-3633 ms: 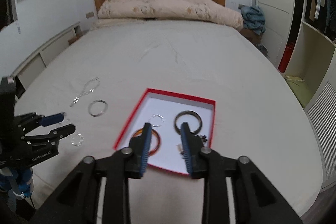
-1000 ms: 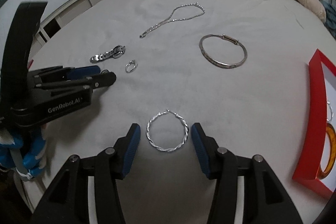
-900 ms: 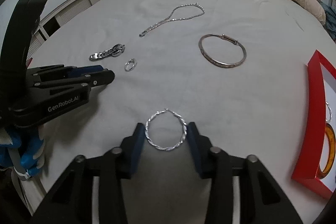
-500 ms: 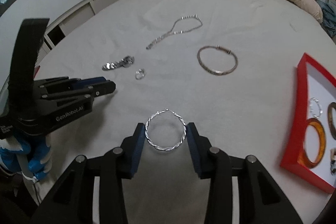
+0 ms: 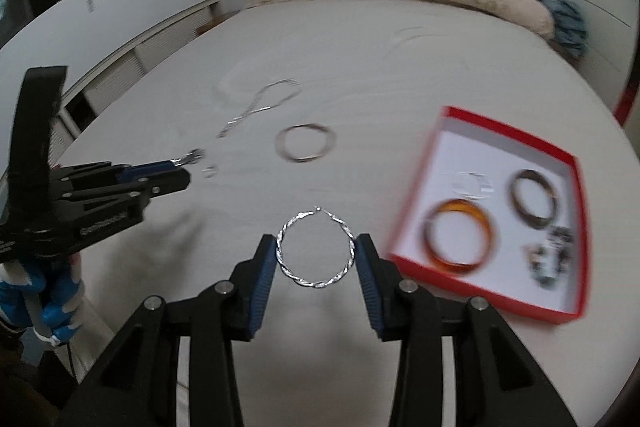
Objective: Organize jewelry
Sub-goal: 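Carry both into the red box and open both tools over it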
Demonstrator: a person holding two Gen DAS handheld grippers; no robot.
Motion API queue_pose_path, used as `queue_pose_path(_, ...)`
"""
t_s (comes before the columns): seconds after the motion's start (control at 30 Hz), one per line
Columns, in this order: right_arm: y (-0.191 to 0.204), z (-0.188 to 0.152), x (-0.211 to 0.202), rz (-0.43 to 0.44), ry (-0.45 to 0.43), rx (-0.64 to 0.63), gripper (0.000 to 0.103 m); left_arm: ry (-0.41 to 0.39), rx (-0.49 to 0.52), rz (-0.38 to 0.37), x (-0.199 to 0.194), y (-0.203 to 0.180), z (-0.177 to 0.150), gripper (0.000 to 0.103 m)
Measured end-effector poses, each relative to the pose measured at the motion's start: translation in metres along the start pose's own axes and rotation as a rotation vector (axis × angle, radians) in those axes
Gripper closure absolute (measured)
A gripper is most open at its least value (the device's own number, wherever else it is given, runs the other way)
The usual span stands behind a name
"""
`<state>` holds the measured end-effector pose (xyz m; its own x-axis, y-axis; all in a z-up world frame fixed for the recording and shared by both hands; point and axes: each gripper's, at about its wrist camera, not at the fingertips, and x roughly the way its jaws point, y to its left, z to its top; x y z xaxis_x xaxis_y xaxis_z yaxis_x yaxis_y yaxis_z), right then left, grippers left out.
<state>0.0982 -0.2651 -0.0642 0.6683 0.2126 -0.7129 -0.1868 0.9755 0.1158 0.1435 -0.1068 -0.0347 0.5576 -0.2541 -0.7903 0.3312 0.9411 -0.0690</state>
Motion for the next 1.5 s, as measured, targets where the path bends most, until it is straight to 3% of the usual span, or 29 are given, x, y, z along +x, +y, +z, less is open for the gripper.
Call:
queue_pose_path(0.2, -0.071, 0.001, -0.021, -0.088, -0.019, 0.051, 0.065, -0.002, 0.087, -0.100, 0.023, -0.075, 0.032, 0.083)
queue_pose_path(0.37, -0.130, 0.014, -0.008, -0.139, -0.002, 0.073, 0.065, 0.004, 0.163, -0.139, 0.059, -0.133, 0.068, 0.083)
queue_pose_path(0.67, -0.197, 0.037, 0.046, -0.138, 0.060, 0.072, 0.065, 0.061, 0.223, -0.130, 0.134, -0.184, 0.100, 0.083)
queue_pose_path(0.93, -0.213, 0.036, 0.079, -0.145, 0.109, 0.046, 0.065, 0.104, 0.244, -0.090, 0.171, -0.192, 0.094, 0.083)
queue_pose_path(1.5, -0.207, 0.035, 0.081, -0.183, 0.170, -0.002, 0.063, 0.112, 0.256, -0.102, 0.182, -0.195, 0.088, 0.081)
